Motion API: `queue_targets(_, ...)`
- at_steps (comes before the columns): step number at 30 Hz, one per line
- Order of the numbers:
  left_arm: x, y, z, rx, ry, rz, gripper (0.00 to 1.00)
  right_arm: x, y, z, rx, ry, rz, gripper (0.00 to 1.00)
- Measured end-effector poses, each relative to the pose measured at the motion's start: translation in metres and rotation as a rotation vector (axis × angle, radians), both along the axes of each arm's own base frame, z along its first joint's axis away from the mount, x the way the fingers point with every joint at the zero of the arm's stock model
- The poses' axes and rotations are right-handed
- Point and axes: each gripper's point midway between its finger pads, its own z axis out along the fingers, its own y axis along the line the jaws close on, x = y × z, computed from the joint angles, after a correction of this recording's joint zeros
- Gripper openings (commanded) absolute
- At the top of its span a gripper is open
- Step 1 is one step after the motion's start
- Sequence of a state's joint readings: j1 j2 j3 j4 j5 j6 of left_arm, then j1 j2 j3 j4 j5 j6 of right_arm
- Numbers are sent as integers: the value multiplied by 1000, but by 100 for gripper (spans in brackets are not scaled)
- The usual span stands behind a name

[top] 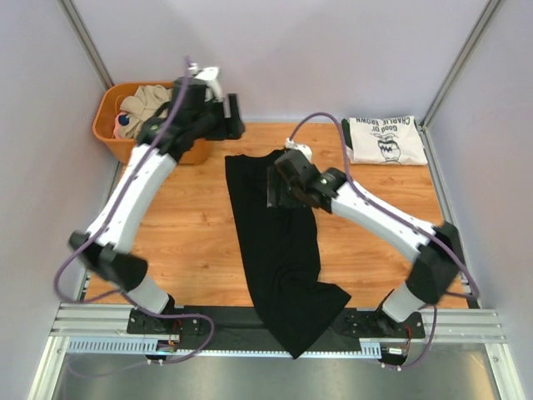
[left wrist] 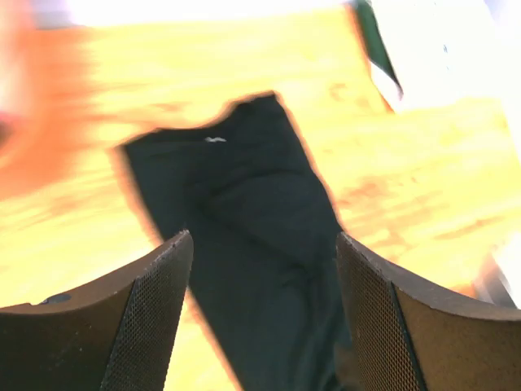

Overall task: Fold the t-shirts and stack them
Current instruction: Fold the tshirt

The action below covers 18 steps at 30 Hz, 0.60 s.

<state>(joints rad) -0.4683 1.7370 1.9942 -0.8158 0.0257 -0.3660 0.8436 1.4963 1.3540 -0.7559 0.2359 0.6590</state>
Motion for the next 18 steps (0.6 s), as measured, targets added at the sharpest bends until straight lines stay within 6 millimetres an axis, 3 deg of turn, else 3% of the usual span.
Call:
queue_targets(2, -29, 46, 25, -8, -60, 84, 78, 34, 3, -15, -56, 20, -9, 82)
queue_targets(4, -60, 81, 24, 9, -78, 154, 77, 65, 11, -40, -106, 60, 2, 82)
queue_targets(6, -90, 95, 8, 29, -57, 163, 77, 91, 23, -63, -143, 96, 12, 81)
queue_targets(9, -128, 110, -41, 92, 25, 161, 77, 118, 44, -96, -177, 143, 34, 80)
queue_targets(12, -154, 126, -93, 176, 140, 172, 77, 124, 56, -129, -199, 216, 59, 78)
queue_targets(14, -168, 136, -115, 221, 194, 180, 76, 126, 62, -146, -187, 264, 67, 77)
queue_targets(16, -178, 143, -122, 241, 212, 184, 76, 131, 65, -161, -165, 307, 68, 77)
queue_targets(18, -186, 148, -120, 247, 202, 190, 76, 141, 65, -158, -126, 326, 58, 77)
